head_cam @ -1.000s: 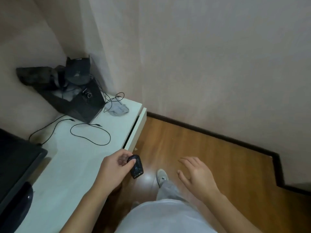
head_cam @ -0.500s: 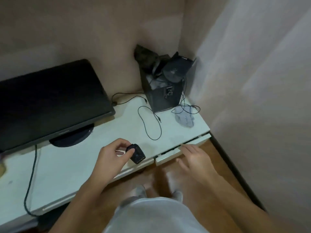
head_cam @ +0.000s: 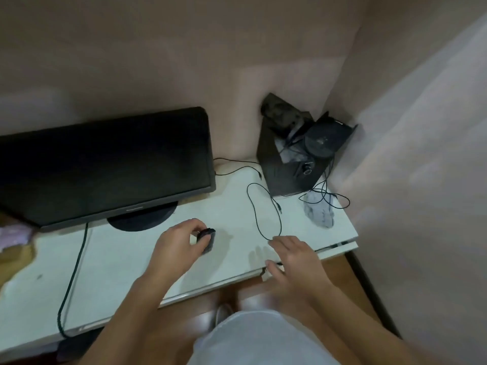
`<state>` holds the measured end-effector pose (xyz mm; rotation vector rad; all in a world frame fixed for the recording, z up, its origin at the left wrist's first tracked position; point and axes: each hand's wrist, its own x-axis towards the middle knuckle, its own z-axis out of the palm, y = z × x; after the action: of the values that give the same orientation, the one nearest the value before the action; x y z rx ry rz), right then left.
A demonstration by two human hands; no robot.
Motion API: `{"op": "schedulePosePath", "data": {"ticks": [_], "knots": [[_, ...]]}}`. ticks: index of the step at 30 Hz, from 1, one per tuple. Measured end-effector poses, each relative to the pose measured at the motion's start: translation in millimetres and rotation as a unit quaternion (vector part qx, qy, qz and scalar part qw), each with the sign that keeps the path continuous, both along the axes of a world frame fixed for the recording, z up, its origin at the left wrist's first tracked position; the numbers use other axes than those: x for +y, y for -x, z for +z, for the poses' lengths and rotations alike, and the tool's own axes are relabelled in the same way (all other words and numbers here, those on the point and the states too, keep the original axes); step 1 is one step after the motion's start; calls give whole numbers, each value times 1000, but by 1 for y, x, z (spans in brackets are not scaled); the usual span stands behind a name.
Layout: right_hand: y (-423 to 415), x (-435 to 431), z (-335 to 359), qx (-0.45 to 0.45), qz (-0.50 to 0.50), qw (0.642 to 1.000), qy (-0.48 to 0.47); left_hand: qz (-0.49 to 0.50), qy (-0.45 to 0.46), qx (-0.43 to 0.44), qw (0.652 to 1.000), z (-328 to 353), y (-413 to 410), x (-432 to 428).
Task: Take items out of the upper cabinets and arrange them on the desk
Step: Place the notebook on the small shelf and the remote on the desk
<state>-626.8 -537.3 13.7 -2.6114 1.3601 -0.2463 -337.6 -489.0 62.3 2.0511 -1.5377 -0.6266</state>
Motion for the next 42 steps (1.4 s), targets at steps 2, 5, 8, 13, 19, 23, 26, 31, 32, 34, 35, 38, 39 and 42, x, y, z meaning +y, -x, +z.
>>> {"op": "schedulePosePath", "data": {"ticks": [2,5,8,13,19,23,26,31,32,34,35,38,39,42], "knots": [[3,3,1,14,-27,1000,-4,-61,13,-56,996,-6,-2,-17],[12,8,5,29,-67,997,-14,-112,48,-83,989,-18,1,-38],[14,10,10,37,-90,995,-24,-124,73,-78,987,-33,7,-53],[11,4,11,36,-99,993,-51,-127,102,-59,985,-46,32,-61],[19,4,0,18,-91,992,-83,-143,44,-2,989,-80,54,-33],[28,3,-8,21,-81,992,-95,-160,30,-83,983,-106,58,-20],[34,0,-12,27,-61,992,-105,-139,10,-107,984,-122,56,-17],[38,-13,-20,33,-30,989,-140,-160,4,-140,977,-142,49,-12],[37,-15,-21,34,-25,988,-147,-166,8,-141,976,-146,48,-10],[34,-20,-25,35,-16,987,-154,-169,7,-146,975,-152,46,-7],[32,-22,-27,36,-13,987,-155,-168,5,-145,975,-155,45,-6],[28,-29,-32,35,-8,988,-153,-129,-2,-129,983,-159,47,-8],[26,-31,-33,35,-4,988,-152,-96,-6,-118,988,-158,49,-10],[23,-38,-34,37,1,986,-166,49,-36,-77,995,-150,57,-17]]}}
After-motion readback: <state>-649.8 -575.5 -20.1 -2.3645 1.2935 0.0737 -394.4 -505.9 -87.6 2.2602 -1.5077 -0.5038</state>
